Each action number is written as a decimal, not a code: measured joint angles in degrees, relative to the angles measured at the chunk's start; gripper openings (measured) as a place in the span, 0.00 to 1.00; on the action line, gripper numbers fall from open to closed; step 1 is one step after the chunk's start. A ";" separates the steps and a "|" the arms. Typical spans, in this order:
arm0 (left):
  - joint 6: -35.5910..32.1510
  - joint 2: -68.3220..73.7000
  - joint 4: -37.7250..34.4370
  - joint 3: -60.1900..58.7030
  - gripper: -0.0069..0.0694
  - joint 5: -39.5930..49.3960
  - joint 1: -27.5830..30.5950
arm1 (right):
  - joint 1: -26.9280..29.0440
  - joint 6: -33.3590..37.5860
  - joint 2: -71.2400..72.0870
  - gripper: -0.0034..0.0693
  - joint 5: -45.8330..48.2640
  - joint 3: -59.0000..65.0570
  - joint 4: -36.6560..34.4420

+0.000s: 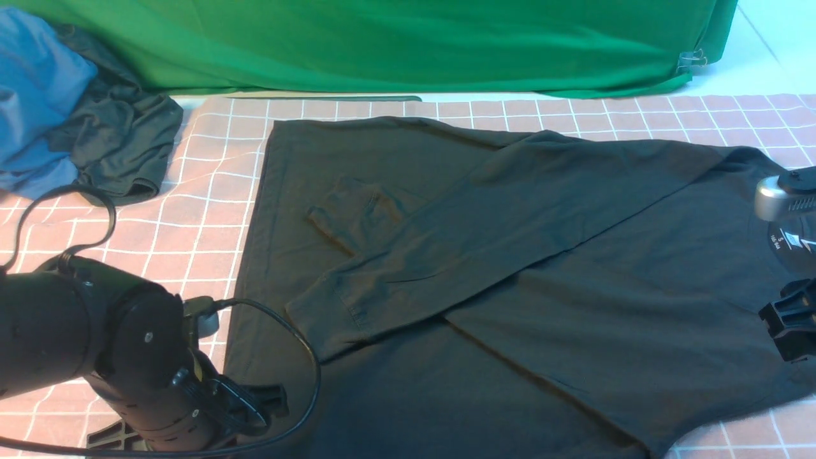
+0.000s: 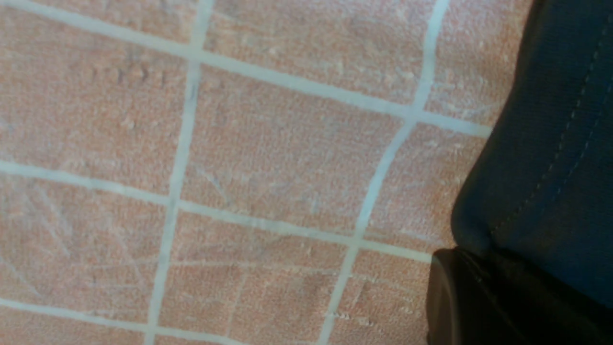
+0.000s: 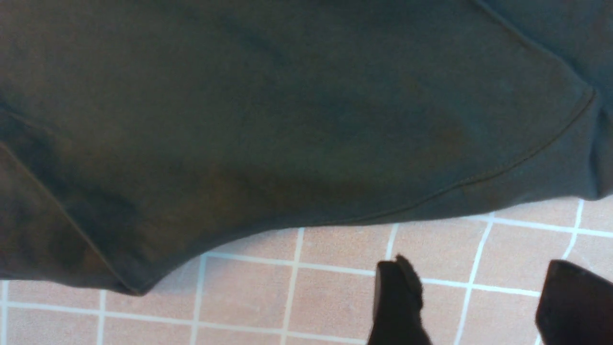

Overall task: Fold a long-sleeved shirt over a pink coffee tablecloth.
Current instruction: 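Grasp the near edge of the shirt at its hem and shoulder corners, then fold the black garment in half by bringing its near edge over to the far edge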

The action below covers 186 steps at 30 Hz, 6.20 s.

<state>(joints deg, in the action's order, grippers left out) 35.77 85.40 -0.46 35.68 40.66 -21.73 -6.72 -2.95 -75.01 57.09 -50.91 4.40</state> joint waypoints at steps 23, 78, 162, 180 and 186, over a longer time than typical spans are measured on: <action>2.40 -13.09 5.75 -0.51 0.13 8.90 0.00 | 9.93 -2.00 -4.65 0.79 -0.89 0.00 1.56; -1.52 -5.71 4.45 26.93 0.13 13.27 10.42 | 12.82 2.95 -18.03 0.11 0.56 -21.23 -3.14; -12.96 38.47 -13.49 76.05 0.13 22.24 18.94 | -8.60 46.48 -53.72 0.80 -2.16 -56.70 -3.11; -11.80 38.47 -10.84 76.09 0.13 17.94 19.44 | -8.87 45.17 -54.34 0.16 -12.72 -58.76 -3.21; -10.10 39.37 -13.26 76.09 0.13 13.33 22.13 | -7.29 42.47 -54.34 0.16 -16.04 -59.02 -4.40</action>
<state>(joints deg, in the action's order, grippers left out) 25.68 124.77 -13.72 111.77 53.99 0.40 -14.02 39.52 -129.35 41.04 -109.92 0.00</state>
